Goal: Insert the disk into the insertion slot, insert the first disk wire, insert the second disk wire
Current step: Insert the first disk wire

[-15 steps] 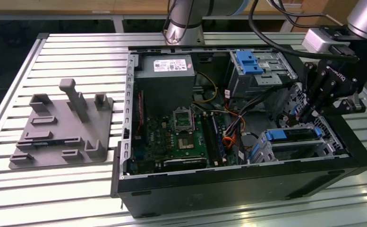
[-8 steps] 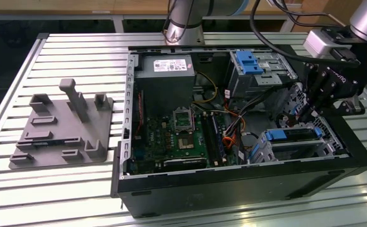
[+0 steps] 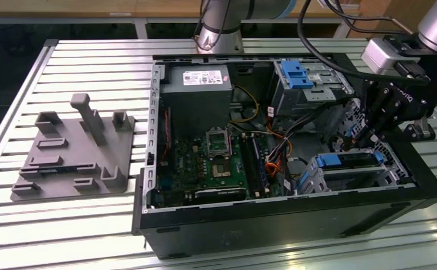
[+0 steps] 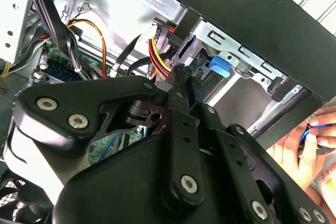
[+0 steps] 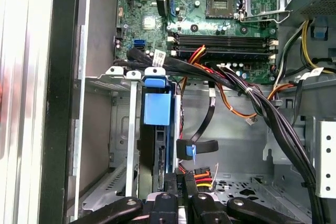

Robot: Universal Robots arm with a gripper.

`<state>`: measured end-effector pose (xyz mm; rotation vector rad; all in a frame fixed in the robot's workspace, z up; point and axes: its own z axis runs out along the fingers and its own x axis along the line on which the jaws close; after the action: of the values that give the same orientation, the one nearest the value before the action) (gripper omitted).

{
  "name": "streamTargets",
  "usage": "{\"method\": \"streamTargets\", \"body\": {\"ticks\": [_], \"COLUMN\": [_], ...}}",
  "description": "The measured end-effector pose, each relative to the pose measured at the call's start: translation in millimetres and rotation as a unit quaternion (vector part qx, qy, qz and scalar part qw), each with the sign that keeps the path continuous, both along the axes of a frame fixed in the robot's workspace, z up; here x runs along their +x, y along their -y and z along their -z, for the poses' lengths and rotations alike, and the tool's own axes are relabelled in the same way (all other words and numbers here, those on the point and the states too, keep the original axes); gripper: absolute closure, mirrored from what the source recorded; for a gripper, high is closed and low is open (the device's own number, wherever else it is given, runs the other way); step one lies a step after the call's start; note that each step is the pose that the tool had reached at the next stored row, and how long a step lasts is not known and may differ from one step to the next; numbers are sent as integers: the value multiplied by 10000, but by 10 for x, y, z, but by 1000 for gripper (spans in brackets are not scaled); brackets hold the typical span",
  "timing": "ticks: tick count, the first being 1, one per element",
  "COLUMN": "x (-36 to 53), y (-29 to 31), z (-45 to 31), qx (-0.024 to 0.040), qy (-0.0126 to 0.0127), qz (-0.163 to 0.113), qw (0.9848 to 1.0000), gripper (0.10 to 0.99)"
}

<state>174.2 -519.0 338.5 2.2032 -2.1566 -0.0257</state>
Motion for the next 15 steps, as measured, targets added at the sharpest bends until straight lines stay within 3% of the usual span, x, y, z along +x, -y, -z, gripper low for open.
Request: {"method": "streamTargets", "body": {"ticks": [15], "x": [0], "y": [46], "z": [0], "qx": [0], "qy": [0], "qz": [31], "qw": [10000], "gripper": [918]}}
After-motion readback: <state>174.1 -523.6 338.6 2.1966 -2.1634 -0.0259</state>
